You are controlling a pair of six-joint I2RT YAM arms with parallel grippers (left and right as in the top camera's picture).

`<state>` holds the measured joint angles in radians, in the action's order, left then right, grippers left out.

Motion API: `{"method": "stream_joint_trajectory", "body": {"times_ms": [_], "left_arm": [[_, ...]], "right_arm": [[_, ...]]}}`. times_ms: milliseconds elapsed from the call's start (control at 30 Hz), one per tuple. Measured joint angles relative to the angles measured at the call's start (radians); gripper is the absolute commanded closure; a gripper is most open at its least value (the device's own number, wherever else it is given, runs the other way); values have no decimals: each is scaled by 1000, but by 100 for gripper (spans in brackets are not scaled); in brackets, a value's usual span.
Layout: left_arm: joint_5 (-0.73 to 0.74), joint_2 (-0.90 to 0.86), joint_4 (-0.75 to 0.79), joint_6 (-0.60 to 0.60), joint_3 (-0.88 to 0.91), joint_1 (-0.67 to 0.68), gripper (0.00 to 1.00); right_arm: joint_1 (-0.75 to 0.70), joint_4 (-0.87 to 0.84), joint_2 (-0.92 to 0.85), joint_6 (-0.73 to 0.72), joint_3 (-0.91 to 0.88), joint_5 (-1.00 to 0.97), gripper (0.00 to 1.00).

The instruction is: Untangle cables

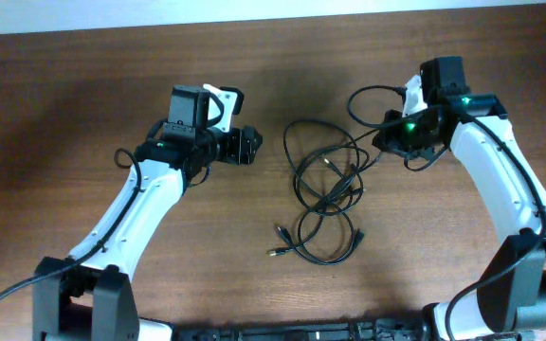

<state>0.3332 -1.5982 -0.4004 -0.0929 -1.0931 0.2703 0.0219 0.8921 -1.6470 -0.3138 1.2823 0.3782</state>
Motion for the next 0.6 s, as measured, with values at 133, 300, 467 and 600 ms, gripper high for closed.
{"method": "stream_joint_trajectory", "body": {"times_ms": [133,300,467,600], "left_arm": [[0,0,-3,0,0,0,25],[1,0,-4,0,0,0,25],[3,0,-4,0,0,0,25],[3,0,-4,0,0,0,24]], "right_arm": [[0,-5,0,-1,0,110,96],[0,-21,0,11,0,238,96],[0,-98,0,59,-2,397,96],[0,-80,0,71,45,446,96]]}}
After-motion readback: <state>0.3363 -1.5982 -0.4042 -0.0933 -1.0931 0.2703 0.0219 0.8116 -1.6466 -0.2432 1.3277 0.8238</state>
